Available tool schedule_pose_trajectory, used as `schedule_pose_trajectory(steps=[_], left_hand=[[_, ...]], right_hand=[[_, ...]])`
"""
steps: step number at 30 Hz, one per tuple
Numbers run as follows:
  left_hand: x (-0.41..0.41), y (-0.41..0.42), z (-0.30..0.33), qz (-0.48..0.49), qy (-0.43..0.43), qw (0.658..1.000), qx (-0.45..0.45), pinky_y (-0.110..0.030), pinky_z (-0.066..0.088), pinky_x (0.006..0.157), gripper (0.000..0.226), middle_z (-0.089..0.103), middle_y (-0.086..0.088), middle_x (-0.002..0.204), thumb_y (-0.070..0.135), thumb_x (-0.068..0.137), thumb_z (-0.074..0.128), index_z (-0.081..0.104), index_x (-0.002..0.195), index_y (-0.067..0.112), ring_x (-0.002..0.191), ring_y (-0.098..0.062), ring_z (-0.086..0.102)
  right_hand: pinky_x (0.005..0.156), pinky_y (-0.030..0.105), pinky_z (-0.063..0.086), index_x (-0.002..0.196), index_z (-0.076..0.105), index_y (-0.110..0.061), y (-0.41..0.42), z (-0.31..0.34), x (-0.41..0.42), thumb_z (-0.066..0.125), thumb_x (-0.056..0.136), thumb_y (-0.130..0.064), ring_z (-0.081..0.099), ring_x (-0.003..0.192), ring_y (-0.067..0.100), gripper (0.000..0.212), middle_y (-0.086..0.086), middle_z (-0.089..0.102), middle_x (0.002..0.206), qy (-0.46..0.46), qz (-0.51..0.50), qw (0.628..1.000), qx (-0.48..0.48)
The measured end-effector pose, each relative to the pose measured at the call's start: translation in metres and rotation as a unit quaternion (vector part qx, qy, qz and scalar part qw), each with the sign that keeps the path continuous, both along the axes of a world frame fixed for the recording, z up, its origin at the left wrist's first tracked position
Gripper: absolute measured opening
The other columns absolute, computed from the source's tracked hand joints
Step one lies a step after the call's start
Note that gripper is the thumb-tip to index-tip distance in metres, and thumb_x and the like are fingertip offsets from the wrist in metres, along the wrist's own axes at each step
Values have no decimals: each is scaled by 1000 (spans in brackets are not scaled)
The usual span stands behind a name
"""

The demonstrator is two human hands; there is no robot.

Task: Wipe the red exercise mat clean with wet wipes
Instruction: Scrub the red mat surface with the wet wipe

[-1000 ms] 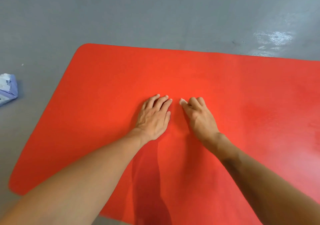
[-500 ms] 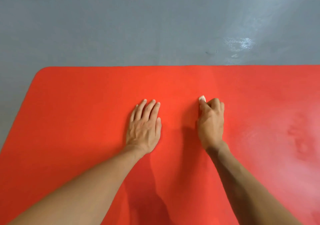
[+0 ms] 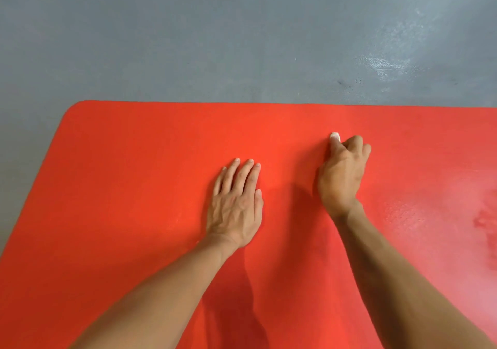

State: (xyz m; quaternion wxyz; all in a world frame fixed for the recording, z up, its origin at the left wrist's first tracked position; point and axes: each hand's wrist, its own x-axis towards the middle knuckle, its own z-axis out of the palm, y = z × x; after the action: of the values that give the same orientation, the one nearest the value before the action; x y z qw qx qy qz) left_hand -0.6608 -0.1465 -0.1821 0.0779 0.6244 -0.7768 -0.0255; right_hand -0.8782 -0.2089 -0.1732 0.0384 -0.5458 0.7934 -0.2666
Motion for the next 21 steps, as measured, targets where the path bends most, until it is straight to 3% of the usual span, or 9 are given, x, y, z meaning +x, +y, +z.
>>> schedule_pose_trajectory(steps=[2, 5, 7, 10, 13, 15, 18, 19, 21], left_hand=[[-1, 0, -1, 5, 3, 1000, 0, -47, 24, 127, 59, 41, 2, 164, 36, 103, 34, 43, 158, 15, 157, -23, 27], [-1, 0, -4, 8, 26, 1000, -4, -47, 24, 127, 61, 41, -3, 164, 35, 102, 34, 44, 157, 10, 157, -23, 28], [-1, 1, -3, 11, 31, 999, -7, -47, 25, 127, 62, 41, -4, 164, 35, 101, 35, 44, 156, 9, 157, -23, 28], [-3, 0, -1, 10, 15, 1000, -2, -47, 24, 127, 62, 40, -2, 165, 35, 101, 36, 42, 158, 10, 157, -21, 27], [-2, 0, -2, 12, 17, 1000, -2, -46, 24, 127, 62, 39, -1, 165, 35, 102, 35, 42, 158, 11, 157, -21, 26], [0, 0, -3, 8, 29, 1000, -5, -46, 24, 127, 61, 41, -2, 164, 33, 101, 36, 43, 157, 10, 157, -21, 27], [1, 0, -3, 7, 36, 999, -10, -46, 24, 127, 61, 43, -2, 163, 31, 101, 36, 44, 157, 10, 156, -22, 29], [1, -1, -2, 7, 31, 999, -9, -46, 25, 127, 60, 43, -2, 163, 32, 101, 36, 44, 157, 10, 156, -22, 29], [0, 0, -2, 3, 17, 1000, -5, -47, 25, 126, 60, 41, -2, 164, 34, 102, 36, 43, 157, 10, 156, -23, 28]], right_hand=[[83, 43, 42, 124, 66, -4, 19, 3, 43, 52, 96, 1, 42, 93, 29, 32, 14, 50, 98, -17, 86, 996, -2], [77, 32, 42, 126, 66, -12, 62, 11, 83, 48, 105, -20, 37, 86, 18, 30, 0, 47, 91, -19, 313, 950, -8], [74, 34, 44, 126, 67, -13, 56, 15, 68, 40, 106, -29, 39, 83, 19, 37, 0, 47, 88, -8, 378, 926, -5], [74, 46, 45, 120, 72, -13, 19, 4, 24, 51, 105, -19, 43, 83, 25, 27, 4, 49, 86, 45, 243, 968, -41], [74, 47, 44, 123, 71, -12, 3, -2, 34, 56, 99, -6, 46, 86, 32, 30, 9, 52, 92, -6, 55, 998, -25], [77, 47, 45, 123, 66, -8, 20, 0, 73, 52, 102, -11, 44, 88, 29, 25, 8, 49, 92, -11, 132, 991, -24], [74, 42, 46, 126, 65, -6, 40, 6, 78, 49, 106, -20, 45, 82, 25, 30, 4, 50, 90, 39, 357, 933, -37], [74, 43, 45, 121, 68, -7, 32, 8, 60, 48, 107, -24, 45, 81, 26, 29, 4, 51, 88, 48, 365, 929, -44], [79, 46, 43, 101, 68, -12, 11, 7, 12, 50, 108, -29, 45, 84, 27, 25, 2, 49, 86, 25, 252, 967, -32]])
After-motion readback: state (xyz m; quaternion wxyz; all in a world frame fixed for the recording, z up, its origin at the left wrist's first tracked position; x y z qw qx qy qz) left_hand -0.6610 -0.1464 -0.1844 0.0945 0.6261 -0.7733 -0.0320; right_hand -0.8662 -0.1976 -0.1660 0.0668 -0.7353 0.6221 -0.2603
